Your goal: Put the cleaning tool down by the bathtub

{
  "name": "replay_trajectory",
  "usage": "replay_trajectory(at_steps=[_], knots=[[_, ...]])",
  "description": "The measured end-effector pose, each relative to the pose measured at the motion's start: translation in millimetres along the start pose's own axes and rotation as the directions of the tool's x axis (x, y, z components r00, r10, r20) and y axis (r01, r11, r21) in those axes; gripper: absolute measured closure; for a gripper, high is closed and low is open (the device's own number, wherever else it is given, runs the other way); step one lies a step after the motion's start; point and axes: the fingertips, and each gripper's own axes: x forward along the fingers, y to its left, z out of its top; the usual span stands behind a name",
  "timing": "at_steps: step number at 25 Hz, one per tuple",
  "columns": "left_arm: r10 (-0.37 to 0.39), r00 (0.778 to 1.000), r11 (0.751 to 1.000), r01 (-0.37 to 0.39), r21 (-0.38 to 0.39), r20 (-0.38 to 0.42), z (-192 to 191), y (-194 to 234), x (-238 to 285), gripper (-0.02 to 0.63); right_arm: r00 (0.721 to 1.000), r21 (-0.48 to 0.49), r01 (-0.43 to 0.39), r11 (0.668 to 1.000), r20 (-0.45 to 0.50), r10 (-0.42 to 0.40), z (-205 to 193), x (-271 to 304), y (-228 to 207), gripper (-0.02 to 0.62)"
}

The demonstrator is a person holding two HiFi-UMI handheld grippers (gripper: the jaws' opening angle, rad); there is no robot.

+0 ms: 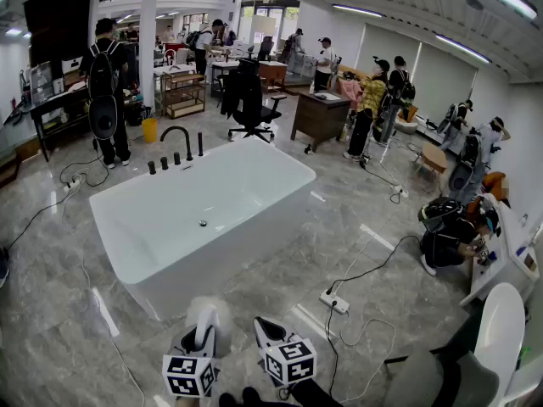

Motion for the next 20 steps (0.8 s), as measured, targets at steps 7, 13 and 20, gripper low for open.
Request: replay_trajectory(at_steps=[7,13,20], knots=[[0.006,1.000,1.000,-0.005,0.025,-0.025,3,6,13,0.509,1.000,0.002,0.023,1.000,-0.012,-0.023,4,10,-6,0.595],[0.018,1.000,1.000,-0.018,0.022,-0.015,1,12,21,0.509,1.000,-0.012,0.019,1.000,-0.006,-0.019,4,18,-9,0.595],[0.034,0.999,0.999,-0.034,0.010,-0.026,11,14,20,0.509,0.999,-0.020,0.004,1.000,-0.036,-0.005,10,20,-4,0.595]])
